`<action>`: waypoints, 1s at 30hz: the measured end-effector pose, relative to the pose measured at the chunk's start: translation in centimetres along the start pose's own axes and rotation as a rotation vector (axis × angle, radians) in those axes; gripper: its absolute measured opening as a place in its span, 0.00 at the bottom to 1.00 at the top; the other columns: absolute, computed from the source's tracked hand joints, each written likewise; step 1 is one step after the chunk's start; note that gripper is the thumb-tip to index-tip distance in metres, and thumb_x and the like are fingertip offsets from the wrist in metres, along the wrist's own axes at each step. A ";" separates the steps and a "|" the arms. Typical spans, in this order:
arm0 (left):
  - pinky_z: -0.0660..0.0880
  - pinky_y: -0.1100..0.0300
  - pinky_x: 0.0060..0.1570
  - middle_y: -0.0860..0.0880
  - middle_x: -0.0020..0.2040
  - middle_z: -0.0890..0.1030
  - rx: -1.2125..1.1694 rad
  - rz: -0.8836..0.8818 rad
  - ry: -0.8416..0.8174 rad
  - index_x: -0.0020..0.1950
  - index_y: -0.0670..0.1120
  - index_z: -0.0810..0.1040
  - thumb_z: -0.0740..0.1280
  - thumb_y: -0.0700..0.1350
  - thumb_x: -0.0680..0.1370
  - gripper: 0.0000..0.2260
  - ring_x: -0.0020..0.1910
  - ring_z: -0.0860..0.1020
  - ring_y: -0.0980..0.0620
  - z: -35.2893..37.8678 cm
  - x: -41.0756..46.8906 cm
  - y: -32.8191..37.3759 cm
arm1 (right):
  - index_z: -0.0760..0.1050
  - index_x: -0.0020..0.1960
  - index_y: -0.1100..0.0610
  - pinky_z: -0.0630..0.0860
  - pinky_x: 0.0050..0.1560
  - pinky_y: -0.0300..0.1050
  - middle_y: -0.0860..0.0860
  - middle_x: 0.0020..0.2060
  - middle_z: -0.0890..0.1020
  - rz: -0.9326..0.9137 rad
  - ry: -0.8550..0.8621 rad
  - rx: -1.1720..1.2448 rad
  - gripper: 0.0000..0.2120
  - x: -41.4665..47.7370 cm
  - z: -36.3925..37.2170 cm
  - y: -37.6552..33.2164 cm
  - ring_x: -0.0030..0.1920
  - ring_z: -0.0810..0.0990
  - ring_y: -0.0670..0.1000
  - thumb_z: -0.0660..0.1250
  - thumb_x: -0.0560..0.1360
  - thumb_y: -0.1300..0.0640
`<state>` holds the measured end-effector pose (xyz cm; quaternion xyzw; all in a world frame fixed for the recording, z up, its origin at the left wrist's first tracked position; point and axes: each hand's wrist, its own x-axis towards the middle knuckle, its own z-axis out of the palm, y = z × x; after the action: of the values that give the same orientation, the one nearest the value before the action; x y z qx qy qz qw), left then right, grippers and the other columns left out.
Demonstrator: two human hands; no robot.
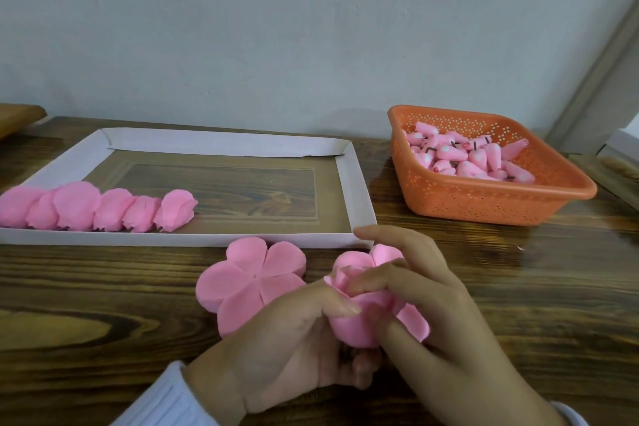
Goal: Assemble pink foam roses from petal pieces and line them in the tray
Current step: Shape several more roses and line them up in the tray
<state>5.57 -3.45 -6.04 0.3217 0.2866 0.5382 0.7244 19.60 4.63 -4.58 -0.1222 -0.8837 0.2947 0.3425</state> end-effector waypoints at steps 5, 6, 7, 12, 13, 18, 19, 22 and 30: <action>0.71 0.61 0.38 0.49 0.42 0.79 -0.001 -0.013 -0.055 0.41 0.51 0.82 0.68 0.53 0.69 0.08 0.35 0.72 0.53 0.2 0.2 -0.1 | 0.76 0.41 0.46 0.76 0.55 0.49 0.37 0.63 0.72 0.087 -0.014 0.158 0.09 -0.2 0.0 -0.3 0.66 0.72 0.49 0.59 0.66 0.56; 0.71 0.61 0.37 0.48 0.43 0.79 -0.016 -0.015 -0.041 0.42 0.50 0.82 0.67 0.54 0.70 0.09 0.35 0.72 0.52 0.1 0.2 -0.1 | 0.76 0.39 0.47 0.76 0.54 0.52 0.37 0.63 0.73 0.098 -0.013 0.189 0.08 -0.2 -0.1 -0.3 0.66 0.72 0.49 0.59 0.66 0.56; 0.71 0.61 0.37 0.48 0.43 0.79 -0.033 -0.020 -0.017 0.43 0.50 0.82 0.67 0.55 0.71 0.11 0.34 0.72 0.52 0.0 0.3 -0.2 | 0.77 0.38 0.47 0.76 0.54 0.53 0.38 0.62 0.74 0.103 -0.012 0.214 0.08 -0.2 -0.1 -0.4 0.67 0.72 0.49 0.60 0.66 0.56; 0.71 0.61 0.36 0.48 0.40 0.78 -0.018 -0.003 0.080 0.48 0.50 0.82 0.65 0.57 0.75 0.13 0.32 0.71 0.54 -0.3 0.6 -0.6 | 0.78 0.36 0.49 0.74 0.56 0.63 0.40 0.62 0.75 0.156 -0.026 0.351 0.13 -0.3 -0.3 -0.5 0.65 0.74 0.52 0.67 0.65 0.67; 0.71 0.61 0.35 0.48 0.40 0.77 -0.003 0.009 0.107 0.49 0.49 0.82 0.64 0.57 0.76 0.14 0.32 0.71 0.54 -0.3 0.7 -0.7 | 0.78 0.36 0.49 0.73 0.59 0.61 0.41 0.61 0.75 0.149 -0.019 0.352 0.13 -0.3 -0.3 -0.5 0.66 0.73 0.52 0.67 0.65 0.68; 0.70 0.63 0.30 0.50 0.35 0.76 0.149 0.122 0.240 0.48 0.48 0.80 0.63 0.60 0.74 0.16 0.29 0.70 0.55 0.2 0.8 -0.9 | 0.79 0.39 0.47 0.68 0.65 0.58 0.43 0.61 0.76 0.095 0.003 0.317 0.06 -0.1 -0.4 -0.5 0.68 0.71 0.52 0.66 0.66 0.57; 0.69 0.63 0.29 0.50 0.34 0.76 0.181 0.133 0.273 0.47 0.48 0.81 0.63 0.61 0.75 0.17 0.28 0.69 0.55 0.3 0.8 -0.9 | 0.79 0.40 0.47 0.68 0.64 0.57 0.43 0.61 0.76 0.096 0.005 0.316 0.06 -0.1 -0.4 -0.5 0.68 0.71 0.52 0.66 0.66 0.56; 0.67 0.63 0.25 0.48 0.32 0.75 0.294 0.150 0.376 0.39 0.51 0.80 0.60 0.64 0.74 0.19 0.27 0.69 0.54 0.5 0.8 -0.8 | 0.79 0.40 0.46 0.70 0.63 0.56 0.42 0.61 0.75 0.092 -0.003 0.305 0.05 -0.1 -0.3 -0.5 0.67 0.72 0.52 0.67 0.67 0.55; 0.72 0.63 0.27 0.50 0.32 0.81 0.403 0.158 0.368 0.42 0.55 0.82 0.59 0.69 0.66 0.22 0.27 0.76 0.54 0.3 0.6 -0.9 | 0.78 0.42 0.46 0.68 0.63 0.40 0.41 0.62 0.75 0.095 -0.009 0.199 0.04 -0.1 -0.1 -0.2 0.67 0.71 0.50 0.67 0.67 0.51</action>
<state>6.51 -3.13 -6.58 0.3775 0.4887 0.5745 0.5373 19.72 4.47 -4.42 -0.1283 -0.8448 0.3973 0.3346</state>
